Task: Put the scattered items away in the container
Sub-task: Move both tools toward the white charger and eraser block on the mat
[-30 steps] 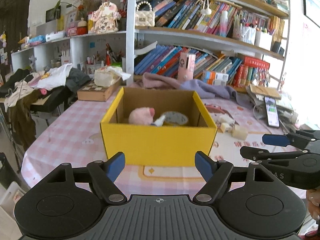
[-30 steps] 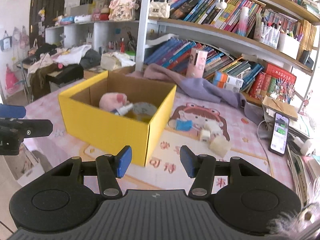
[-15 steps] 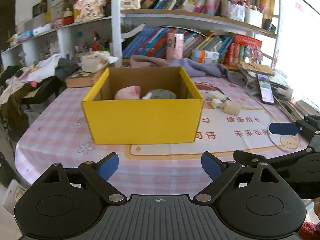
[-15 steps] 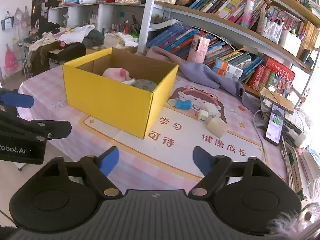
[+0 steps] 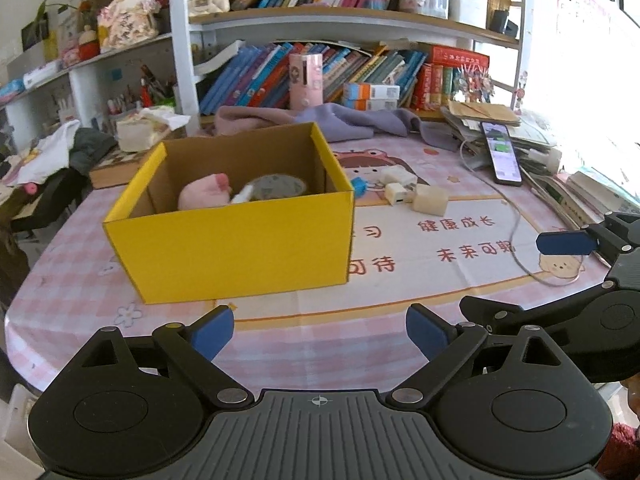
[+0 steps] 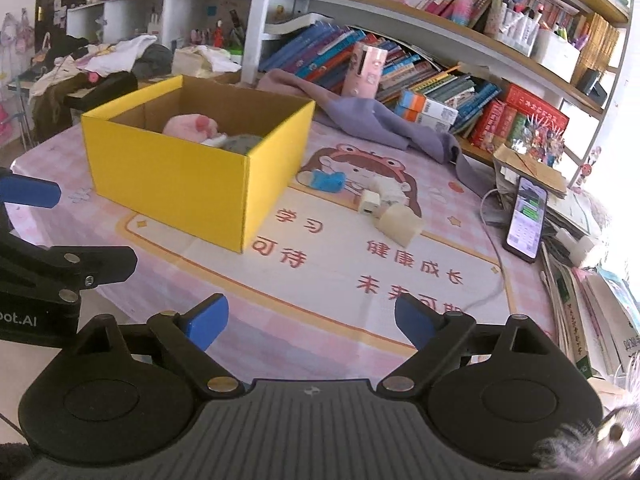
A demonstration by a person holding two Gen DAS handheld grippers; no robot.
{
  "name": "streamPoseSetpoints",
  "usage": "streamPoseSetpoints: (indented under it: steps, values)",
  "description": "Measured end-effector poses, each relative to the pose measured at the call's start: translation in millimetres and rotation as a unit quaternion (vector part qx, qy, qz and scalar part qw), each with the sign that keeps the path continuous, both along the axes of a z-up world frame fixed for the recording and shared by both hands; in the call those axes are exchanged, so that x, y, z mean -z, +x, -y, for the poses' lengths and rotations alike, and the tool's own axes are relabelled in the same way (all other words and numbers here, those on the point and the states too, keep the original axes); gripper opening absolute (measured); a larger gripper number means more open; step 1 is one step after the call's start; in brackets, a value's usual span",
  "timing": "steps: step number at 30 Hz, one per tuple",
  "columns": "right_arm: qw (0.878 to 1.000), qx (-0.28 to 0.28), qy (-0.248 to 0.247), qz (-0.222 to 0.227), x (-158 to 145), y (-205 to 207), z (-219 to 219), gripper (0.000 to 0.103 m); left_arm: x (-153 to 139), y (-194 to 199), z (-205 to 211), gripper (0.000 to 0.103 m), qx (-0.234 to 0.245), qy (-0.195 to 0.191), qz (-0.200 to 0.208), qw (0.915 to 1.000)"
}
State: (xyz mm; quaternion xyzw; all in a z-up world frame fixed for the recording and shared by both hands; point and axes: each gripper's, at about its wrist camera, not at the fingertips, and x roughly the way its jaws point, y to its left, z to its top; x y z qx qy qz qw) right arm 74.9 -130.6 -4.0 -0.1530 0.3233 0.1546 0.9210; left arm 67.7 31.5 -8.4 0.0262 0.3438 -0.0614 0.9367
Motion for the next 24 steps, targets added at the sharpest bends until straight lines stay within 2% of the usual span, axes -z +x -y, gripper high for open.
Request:
streamPoseSetpoints:
  steps: [6, 14, 24]
  values:
    - [1.0, 0.009, -0.008, -0.022, 7, 13, 16, 0.091, 9, 17, 14, 0.095, 0.012, -0.008, -0.03, 0.9994]
    - [0.999, 0.029, -0.011, -0.041, 13, 33, 38, 0.091, 17, 38, 37, 0.095, 0.034, -0.004, -0.046, 0.9983]
    - [0.995, 0.075, -0.005, -0.071, 24, 65, 77, 0.093, 25, 66, 81, 0.095, 0.095, 0.013, -0.058, 0.9937]
